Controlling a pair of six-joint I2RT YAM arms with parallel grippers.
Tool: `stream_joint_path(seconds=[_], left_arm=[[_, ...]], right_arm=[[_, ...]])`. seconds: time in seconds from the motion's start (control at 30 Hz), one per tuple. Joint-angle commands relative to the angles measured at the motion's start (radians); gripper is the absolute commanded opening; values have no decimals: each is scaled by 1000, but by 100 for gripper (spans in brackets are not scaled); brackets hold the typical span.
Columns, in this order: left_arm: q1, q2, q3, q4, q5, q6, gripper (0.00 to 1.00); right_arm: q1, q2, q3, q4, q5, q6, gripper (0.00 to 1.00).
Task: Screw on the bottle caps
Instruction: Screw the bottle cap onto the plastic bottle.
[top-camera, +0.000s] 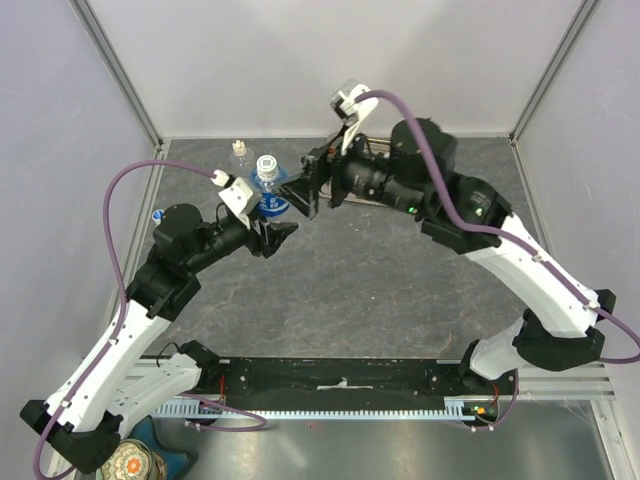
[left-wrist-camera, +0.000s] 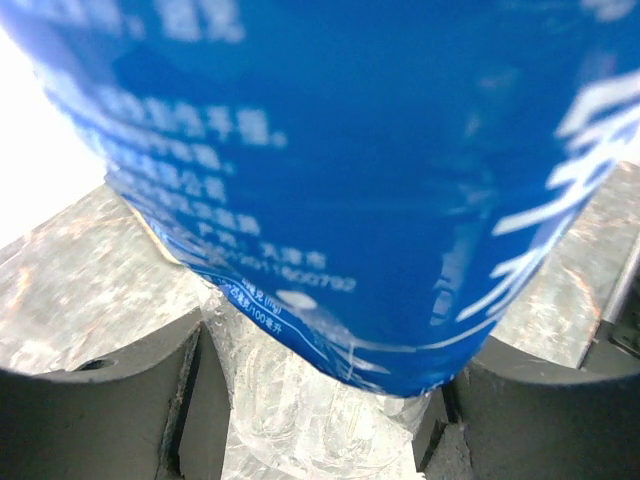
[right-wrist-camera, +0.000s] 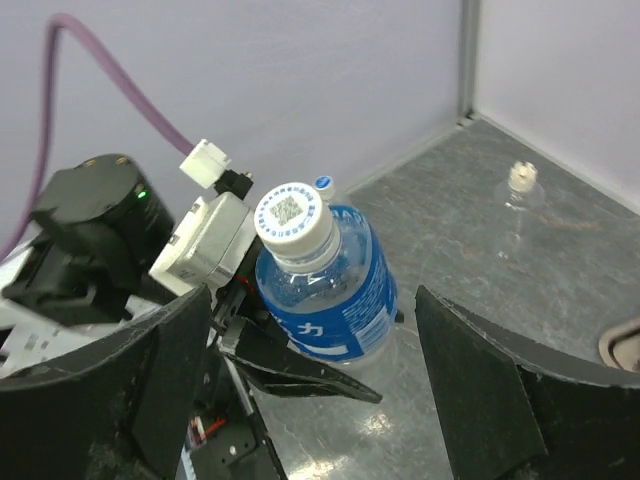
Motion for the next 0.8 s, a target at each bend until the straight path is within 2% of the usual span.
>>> stream_joint_path(seconds=[0.0, 0.07, 0.1, 0.13, 0.2, 0.3, 0.33, 0.4, 0.43, 0.5, 0.53, 0.77], left_arm=[[3, -3, 2, 66, 248, 2, 2], [5, -1, -15, 75, 434, -2, 2], [5, -1, -18, 76, 510, 2, 2], [5, 5, -21, 73, 651, 5, 2], [2, 6, -27, 72, 753, 5, 2], [-1, 14, -32, 70, 877, 13, 2], [-3, 16, -32, 69, 923, 16, 2], [-4, 25, -32, 70, 940, 12, 2], [-4, 28, -32, 70, 956, 9, 2], [-7, 32, -30, 70, 968, -1, 2], [-9, 34, -32, 72, 970, 1, 2], [-15, 43, -41, 103, 970, -36, 2]], right_arm=[[-144, -73, -2, 23, -566, -92, 90], [-152, -83, -3, 31, -739, -205, 90], [-169, -95, -14, 31, -871, -242, 90], [-178, -98, -19, 48, -897, -253, 90], [-230, -83, -14, 75, -981, -252, 91], [-263, -45, -26, 222, -1107, -125, 90], [-263, -40, -43, 353, -1132, -73, 89], [-263, -31, -122, 532, -1182, 114, 89], [-263, -29, -155, 745, -1215, 185, 89], [-263, -14, -228, 963, -1242, 407, 88], [-261, -5, -238, 1085, -1258, 448, 87], [-203, 69, -204, 1085, -1313, 471, 72]])
